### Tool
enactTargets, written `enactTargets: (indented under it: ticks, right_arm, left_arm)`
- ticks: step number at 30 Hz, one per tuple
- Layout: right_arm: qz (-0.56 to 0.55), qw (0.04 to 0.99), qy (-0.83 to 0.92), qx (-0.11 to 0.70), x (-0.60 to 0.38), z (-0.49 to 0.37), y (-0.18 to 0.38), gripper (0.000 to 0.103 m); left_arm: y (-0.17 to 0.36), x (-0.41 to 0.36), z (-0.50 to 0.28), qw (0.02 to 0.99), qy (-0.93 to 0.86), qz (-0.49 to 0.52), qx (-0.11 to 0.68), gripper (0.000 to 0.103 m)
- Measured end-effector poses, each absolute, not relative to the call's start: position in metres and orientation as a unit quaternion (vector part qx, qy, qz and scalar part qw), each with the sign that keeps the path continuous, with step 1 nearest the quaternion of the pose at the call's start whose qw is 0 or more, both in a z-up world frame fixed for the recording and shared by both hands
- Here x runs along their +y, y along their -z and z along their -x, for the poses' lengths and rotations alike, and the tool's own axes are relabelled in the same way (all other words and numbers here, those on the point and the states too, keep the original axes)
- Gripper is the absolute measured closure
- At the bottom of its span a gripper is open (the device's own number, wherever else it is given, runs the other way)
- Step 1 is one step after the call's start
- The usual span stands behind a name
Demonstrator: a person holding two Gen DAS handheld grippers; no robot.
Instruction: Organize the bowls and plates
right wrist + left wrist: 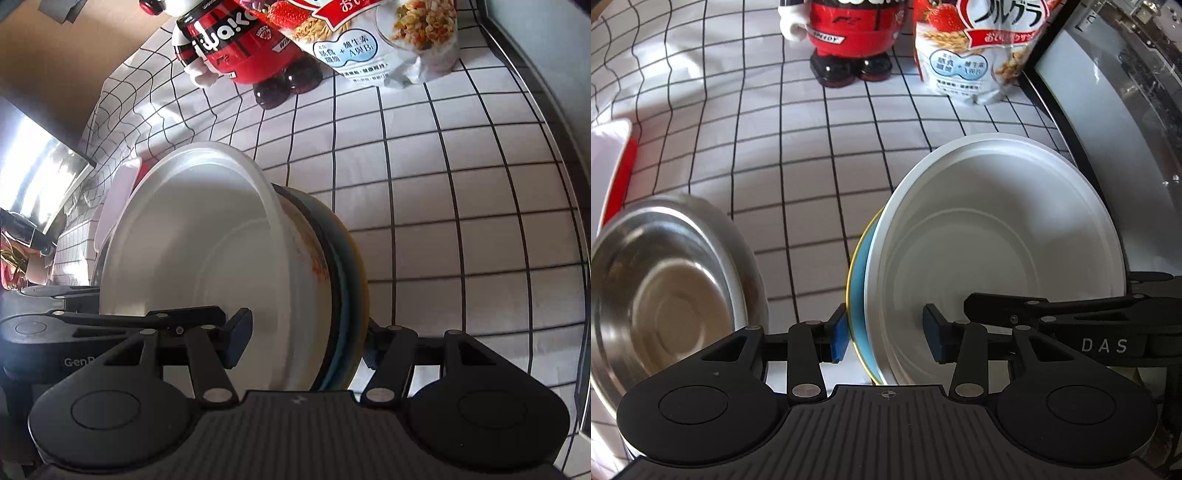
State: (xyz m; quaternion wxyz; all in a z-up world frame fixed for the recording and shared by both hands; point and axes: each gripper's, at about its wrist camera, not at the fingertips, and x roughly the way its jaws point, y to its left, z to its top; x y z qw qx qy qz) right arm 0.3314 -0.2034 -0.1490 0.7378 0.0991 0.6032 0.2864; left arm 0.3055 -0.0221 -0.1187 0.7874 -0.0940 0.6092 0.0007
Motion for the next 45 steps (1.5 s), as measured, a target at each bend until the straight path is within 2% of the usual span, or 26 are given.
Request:
enactTargets:
  ticks: [4,11,18,26,45]
  right_arm:
    - [-0.095,0.734,-0.296,0.604,-0.204,-0.325,0.149,0.043]
    - [-0.078,0.739,-0.3,0.598,-0.2,-0.33,0.148,0.043]
    - [-0.07,0.756,-0.306,0.574,-0.197,-0.339,0.142,0.043]
    - [-0.108,0.738,-0.308,0.59,-0.202,-0.341,0.151,0.04]
    - [-0.092,0.729,-0.321,0.597,-0.196,-0.313,0.145,0.04]
  left_arm:
    - [0.117,-0.02,-0.297,0.786,0.001,0.1,0.61,0.061]
    - [0.105,-0.016,-0.294,0.803,-0.022,0.093,0.588,0.076]
    - [0.108,-0.019,-0.299,0.798,-0.033,0.083,0.596,0.076]
    - [0.108,-0.02,-0.298,0.799,-0.033,0.081,0.595,0.075]
    - [0.103,-0.025,-0.272,0.794,-0.044,0.087,0.599,0.074]
